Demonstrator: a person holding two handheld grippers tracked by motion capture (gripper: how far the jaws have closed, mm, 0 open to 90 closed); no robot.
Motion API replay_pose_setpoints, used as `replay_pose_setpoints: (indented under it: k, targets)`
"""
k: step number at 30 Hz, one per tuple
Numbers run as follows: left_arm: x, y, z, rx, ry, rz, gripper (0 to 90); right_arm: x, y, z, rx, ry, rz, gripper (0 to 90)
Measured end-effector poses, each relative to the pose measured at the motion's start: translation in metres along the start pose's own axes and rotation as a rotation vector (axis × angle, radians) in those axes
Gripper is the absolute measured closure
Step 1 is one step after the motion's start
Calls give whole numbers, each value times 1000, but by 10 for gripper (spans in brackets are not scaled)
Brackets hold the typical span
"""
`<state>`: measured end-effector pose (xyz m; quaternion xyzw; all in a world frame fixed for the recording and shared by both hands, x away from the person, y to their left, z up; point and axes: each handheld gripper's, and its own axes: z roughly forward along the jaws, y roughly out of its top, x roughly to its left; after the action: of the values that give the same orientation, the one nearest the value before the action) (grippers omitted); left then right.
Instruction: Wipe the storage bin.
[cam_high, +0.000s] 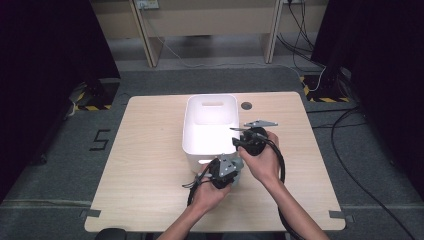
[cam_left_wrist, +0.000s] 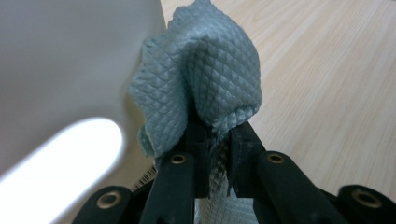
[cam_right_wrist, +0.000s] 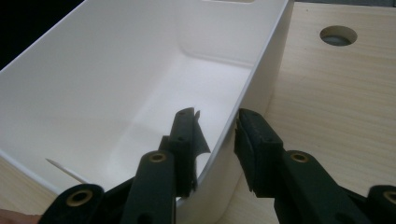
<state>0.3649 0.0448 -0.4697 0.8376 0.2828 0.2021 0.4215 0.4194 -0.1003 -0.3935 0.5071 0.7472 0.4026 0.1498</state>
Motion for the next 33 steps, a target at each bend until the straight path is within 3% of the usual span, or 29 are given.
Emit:
replay_pose_setpoints:
  k: [12,17,19,26,33]
  targets:
    - [-2,9,-10,-22,7,22,807,-1,0,0,0,1,-3,680]
    - [-1,2,-22,2,-25,16,806,-2,0,1,4,4,-3,659]
    - [1,-2,-32,-18,-20,-6,806,-2,0,2,4,4,0,649]
    - [21,-22,-77,-15,3,-41,806,-4,0,5,-2,-3,8,609]
    - [56,-52,-125,-15,112,-114,806,-8,2,8,-1,-7,25,591]
